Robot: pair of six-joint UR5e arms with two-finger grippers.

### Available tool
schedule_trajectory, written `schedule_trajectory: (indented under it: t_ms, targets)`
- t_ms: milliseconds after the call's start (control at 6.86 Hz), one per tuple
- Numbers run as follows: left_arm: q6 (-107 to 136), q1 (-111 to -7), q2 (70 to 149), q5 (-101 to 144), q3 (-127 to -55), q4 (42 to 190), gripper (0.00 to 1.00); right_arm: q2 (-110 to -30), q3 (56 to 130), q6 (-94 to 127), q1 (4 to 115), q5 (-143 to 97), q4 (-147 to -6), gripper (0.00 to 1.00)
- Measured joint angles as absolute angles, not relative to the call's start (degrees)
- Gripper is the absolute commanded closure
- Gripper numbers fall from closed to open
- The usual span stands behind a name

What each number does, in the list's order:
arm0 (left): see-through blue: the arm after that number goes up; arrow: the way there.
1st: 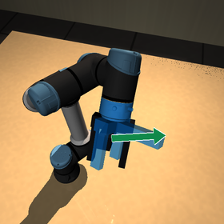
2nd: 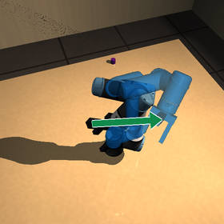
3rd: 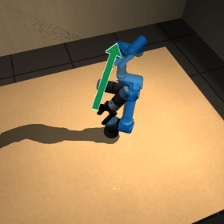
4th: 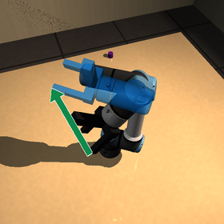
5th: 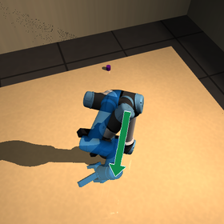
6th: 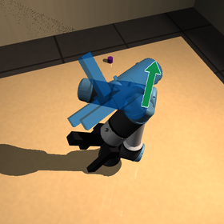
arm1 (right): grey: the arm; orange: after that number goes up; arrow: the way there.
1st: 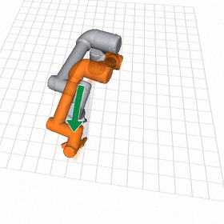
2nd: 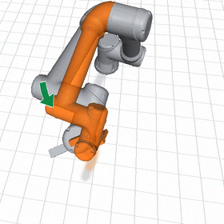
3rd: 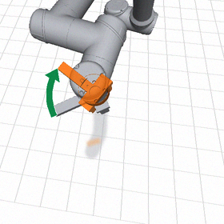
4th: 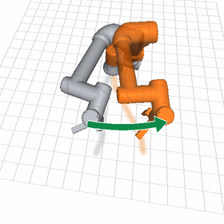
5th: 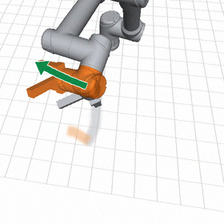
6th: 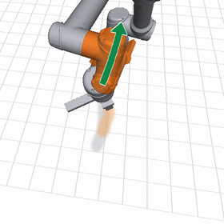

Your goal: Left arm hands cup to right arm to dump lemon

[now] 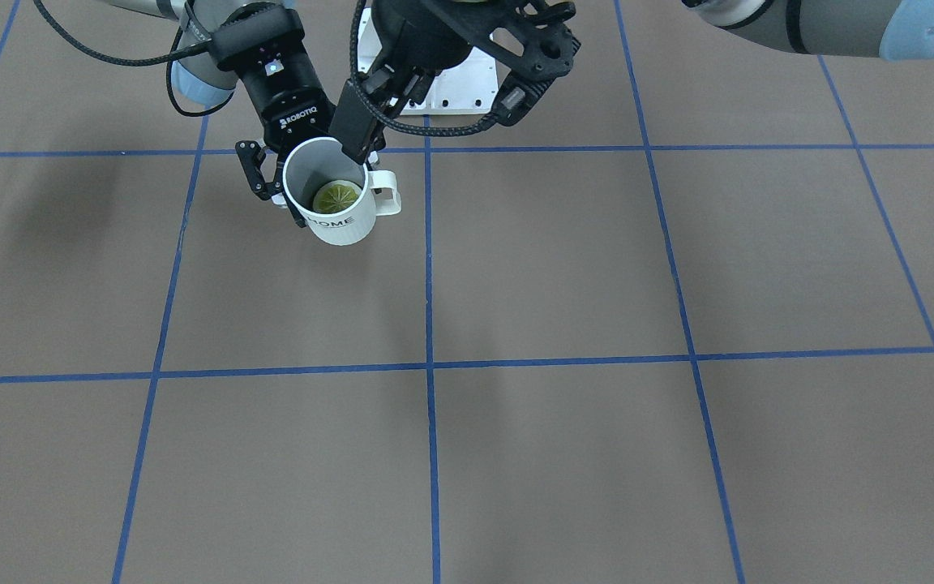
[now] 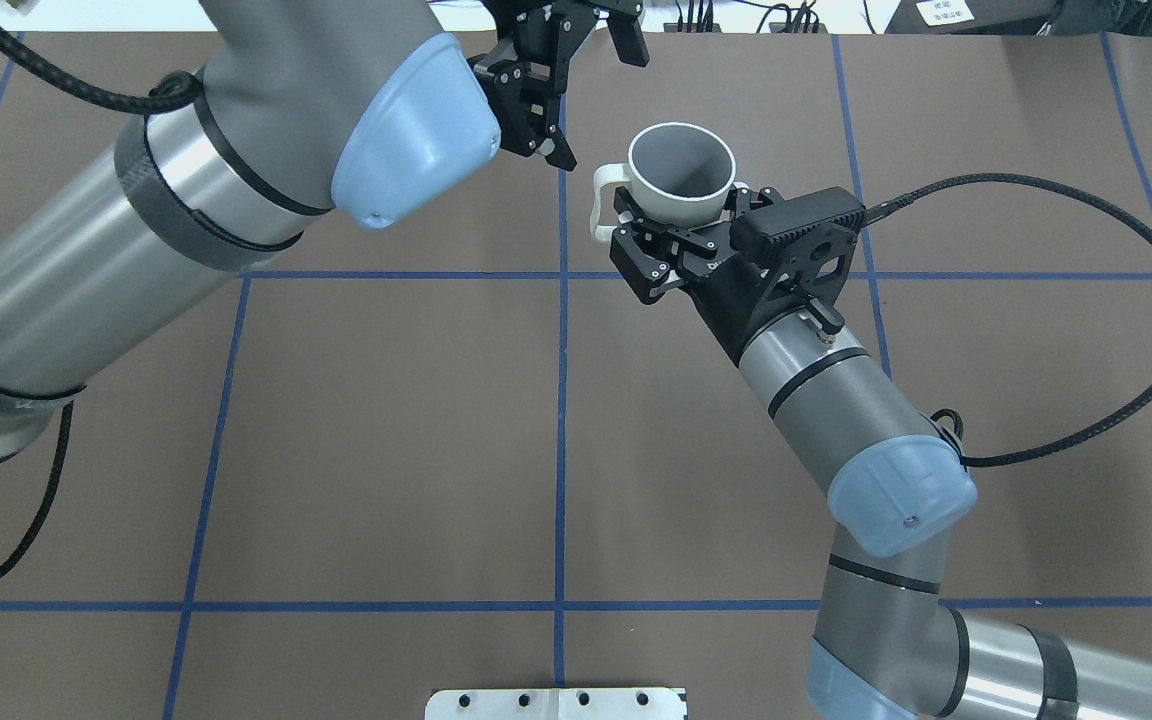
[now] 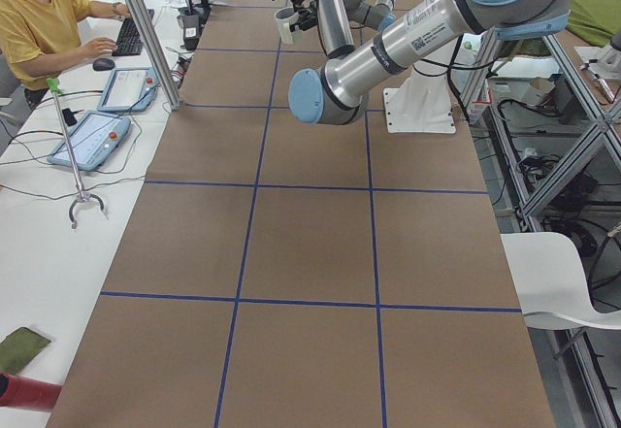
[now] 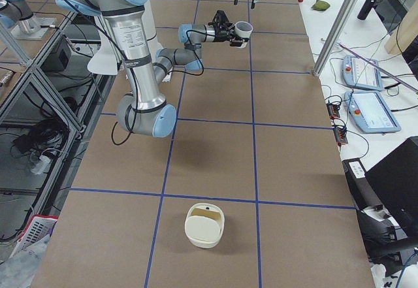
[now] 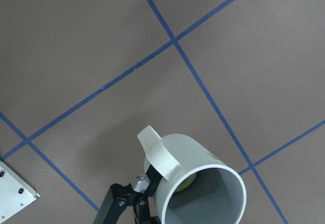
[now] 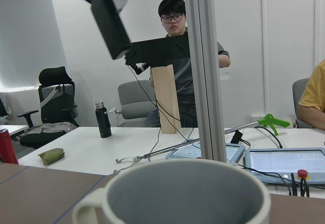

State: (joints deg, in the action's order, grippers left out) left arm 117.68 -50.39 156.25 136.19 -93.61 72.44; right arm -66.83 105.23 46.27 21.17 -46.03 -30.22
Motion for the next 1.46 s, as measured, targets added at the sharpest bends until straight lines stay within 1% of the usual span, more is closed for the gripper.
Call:
schedule_trajectory:
  t_ms: [146, 437, 583, 1020, 1312, 1457]
  targets:
    - [116.69, -50.91, 156.02, 136.0, -93.41, 72.48, 0.0, -67.84, 105.28, 52.63, 21.26, -44.66, -30.09, 0.66]
    - [115.49, -51.42, 155.34, 135.73, -93.0, 72.51, 0.0, -70.92, 105.38, 63.1, 22.56, -43.4, -29.52, 0.65]
    - [115.34, -51.46, 155.14, 135.66, -92.91, 72.51, 0.0, -74.12, 105.22, 67.4, 23.96, -43.01, -25.46, 0.66]
    - [114.76, -51.32, 154.98, 134.8, -92.59, 72.51, 0.0, -87.98, 100.65, 73.21, 25.66, -39.7, 0.92, 0.65]
    - [114.7, -51.08, 154.86, 134.11, -92.6, 72.51, 0.0, -95.04, 96.19, 79.02, 25.74, -34.33, 11.75, 0.66]
    - [114.7, -50.97, 154.86, 134.0, -92.62, 72.51, 0.0, -97.03, 92.33, 81.98, 25.74, -30.43, 17.63, 0.66]
